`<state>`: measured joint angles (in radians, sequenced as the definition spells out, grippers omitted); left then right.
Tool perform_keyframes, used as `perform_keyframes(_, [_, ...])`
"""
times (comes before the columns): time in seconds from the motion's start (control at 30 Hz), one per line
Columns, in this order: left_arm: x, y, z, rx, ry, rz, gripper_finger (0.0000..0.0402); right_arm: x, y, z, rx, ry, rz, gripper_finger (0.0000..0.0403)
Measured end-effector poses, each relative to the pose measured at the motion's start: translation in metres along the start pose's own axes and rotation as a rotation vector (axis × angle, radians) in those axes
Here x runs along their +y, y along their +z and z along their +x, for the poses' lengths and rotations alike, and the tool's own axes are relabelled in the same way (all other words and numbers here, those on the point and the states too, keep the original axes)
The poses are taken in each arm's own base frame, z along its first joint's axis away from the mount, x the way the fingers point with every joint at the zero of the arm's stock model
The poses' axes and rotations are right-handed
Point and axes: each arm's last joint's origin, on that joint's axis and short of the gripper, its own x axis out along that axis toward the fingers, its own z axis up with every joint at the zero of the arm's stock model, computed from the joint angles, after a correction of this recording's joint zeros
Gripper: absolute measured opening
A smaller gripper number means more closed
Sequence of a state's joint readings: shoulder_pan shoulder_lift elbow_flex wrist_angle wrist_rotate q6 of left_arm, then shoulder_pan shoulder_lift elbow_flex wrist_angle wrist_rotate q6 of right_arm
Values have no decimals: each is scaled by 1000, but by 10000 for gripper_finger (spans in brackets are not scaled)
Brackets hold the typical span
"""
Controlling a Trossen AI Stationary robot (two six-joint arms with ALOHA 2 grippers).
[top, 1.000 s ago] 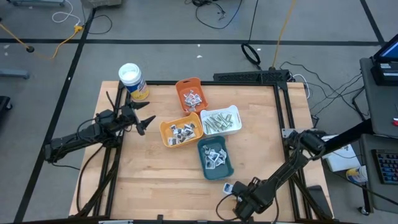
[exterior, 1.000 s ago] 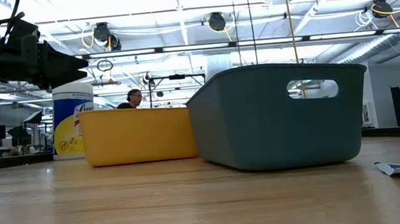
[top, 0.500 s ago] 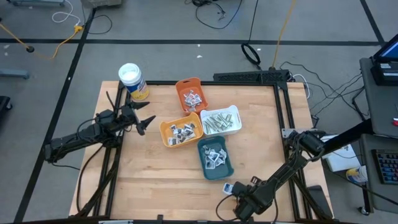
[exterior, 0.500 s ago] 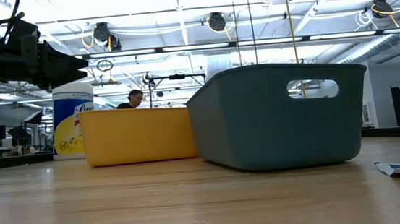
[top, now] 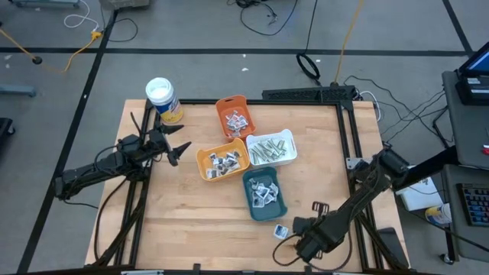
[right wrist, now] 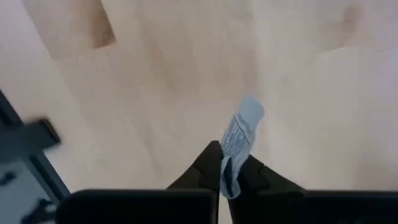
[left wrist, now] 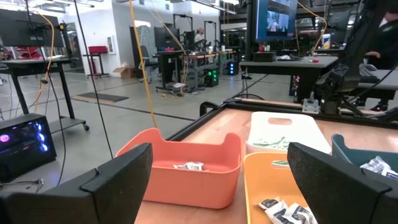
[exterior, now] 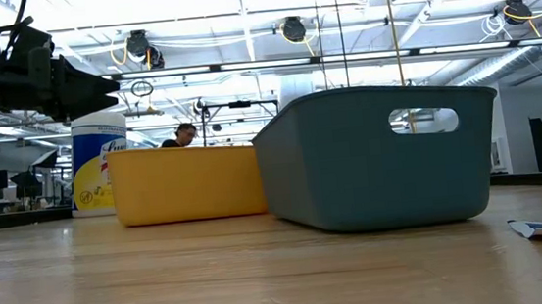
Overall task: Pick & Place First Aid Supplies
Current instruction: Put the blue alcohol pad into the blue bin
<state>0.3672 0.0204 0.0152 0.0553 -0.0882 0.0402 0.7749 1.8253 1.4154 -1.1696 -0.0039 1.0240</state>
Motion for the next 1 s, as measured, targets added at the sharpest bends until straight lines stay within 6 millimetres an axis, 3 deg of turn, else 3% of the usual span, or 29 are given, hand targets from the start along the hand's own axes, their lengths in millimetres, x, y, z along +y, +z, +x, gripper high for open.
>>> perform_keyframes(0.23, [0,0,0,0,0,0,379,-32,3,-34,10,-3,-123,3])
perform_keyframes(0.43, [0,0,0,0,0,0,379,-54,28,-39,9,13,-149,2])
perform_keyframes(0.63, [0,0,0,0,0,0,379,-76,72,-40,10,25,-143,2])
perform_keyframes(1.0, [0,0,0,0,0,0,379,-103,151,-58,-66,77,-140,1])
